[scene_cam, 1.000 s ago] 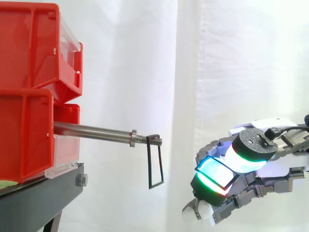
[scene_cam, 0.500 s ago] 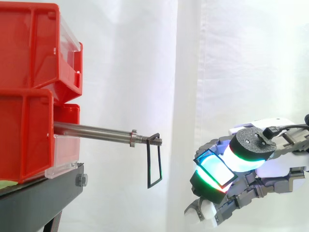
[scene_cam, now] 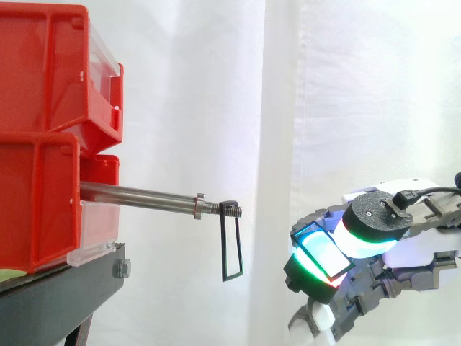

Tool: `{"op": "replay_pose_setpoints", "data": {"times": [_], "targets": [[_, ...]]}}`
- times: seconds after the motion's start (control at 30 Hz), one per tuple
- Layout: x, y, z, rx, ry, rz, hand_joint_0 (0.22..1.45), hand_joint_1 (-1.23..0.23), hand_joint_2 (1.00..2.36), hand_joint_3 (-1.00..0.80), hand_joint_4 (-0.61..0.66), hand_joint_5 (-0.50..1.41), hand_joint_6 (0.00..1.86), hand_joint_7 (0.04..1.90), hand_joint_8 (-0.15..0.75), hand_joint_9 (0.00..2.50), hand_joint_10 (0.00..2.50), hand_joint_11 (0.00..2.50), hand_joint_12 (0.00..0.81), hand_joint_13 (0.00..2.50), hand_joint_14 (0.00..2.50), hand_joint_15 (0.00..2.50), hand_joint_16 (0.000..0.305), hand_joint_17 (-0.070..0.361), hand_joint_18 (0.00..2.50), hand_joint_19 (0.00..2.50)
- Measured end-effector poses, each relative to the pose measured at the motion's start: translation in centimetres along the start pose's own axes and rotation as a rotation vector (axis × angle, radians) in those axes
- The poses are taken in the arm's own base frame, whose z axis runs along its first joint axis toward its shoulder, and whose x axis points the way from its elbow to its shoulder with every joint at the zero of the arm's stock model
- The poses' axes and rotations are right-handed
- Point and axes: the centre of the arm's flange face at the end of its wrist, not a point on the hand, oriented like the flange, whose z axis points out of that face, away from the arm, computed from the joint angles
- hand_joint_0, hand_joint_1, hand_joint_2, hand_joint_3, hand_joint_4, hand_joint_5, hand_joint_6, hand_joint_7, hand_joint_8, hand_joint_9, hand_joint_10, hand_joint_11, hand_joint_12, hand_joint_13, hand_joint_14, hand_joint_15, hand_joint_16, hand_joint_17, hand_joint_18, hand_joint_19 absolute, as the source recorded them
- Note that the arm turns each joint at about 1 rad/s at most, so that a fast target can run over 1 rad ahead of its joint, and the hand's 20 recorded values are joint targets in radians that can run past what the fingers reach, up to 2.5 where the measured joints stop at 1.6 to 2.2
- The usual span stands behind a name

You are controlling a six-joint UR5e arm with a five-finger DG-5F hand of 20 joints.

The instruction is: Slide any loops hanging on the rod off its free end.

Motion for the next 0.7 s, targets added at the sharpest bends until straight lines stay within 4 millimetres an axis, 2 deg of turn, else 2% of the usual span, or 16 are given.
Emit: {"op": "replay_pose_setpoints", "data": {"times": [0.1, 0.27, 0.3, 0.33, 0.43, 0.6, 0.7], "targets": [[0.00, -0.25, -0.21, 0.019, 0.005, 0.003, 0.63, -0.87, 1.00, 0.17, -0.32, -0.07, 0.92, 1.19, 0.244, 0.93, 0.01, 0.39, 0.384, 0.71, 0.01, 0.33, 0.056, 0.126, 0.62, 0.27], [0.12, -0.55, -0.60, 0.053, 0.017, 0.017, 0.61, -0.87, 1.13, 0.15, -0.35, -0.06, 0.91, 1.21, 0.240, 0.99, 0.01, 0.38, 0.389, 0.76, 0.01, 0.35, 0.057, 0.128, 0.67, 0.28], [0.17, -0.58, -0.64, 0.057, 0.019, 0.019, 0.61, -0.88, 1.11, 0.13, -0.34, -0.07, 0.91, 1.19, 0.234, 1.00, 0.01, 0.38, 0.389, 0.76, 0.01, 0.35, 0.057, 0.128, 0.67, 0.28], [0.23, -0.59, -0.66, 0.060, 0.021, 0.020, 0.61, -0.87, 1.00, 0.12, -0.28, -0.08, 0.91, 1.15, 0.235, 0.99, 0.02, 0.39, 0.393, 0.75, 0.01, 0.35, 0.057, 0.128, 0.67, 0.28], [0.37, -0.59, -0.68, 0.065, 0.024, 0.023, 0.58, -0.86, 1.01, -0.04, -0.16, -0.08, 0.90, 1.10, 0.240, 0.95, 0.01, 0.40, 0.394, 0.71, 0.01, 0.34, 0.056, 0.126, 0.63, 0.29], [0.41, -0.58, -0.67, 0.069, 0.018, 0.029, 0.57, -0.81, 1.01, -0.12, -0.11, -0.09, 0.90, 1.12, 0.240, 0.92, 0.01, 0.40, 0.382, 0.68, 0.01, 0.35, 0.054, 0.122, 0.59, 0.30], [0.43, -0.57, -0.67, 0.070, 0.017, 0.030, 0.56, -0.79, 1.01, -0.10, -0.12, -0.09, 0.91, 1.10, 0.245, 0.93, 0.01, 0.41, 0.385, 0.68, 0.01, 0.36, 0.056, 0.125, 0.58, 0.31]]}}
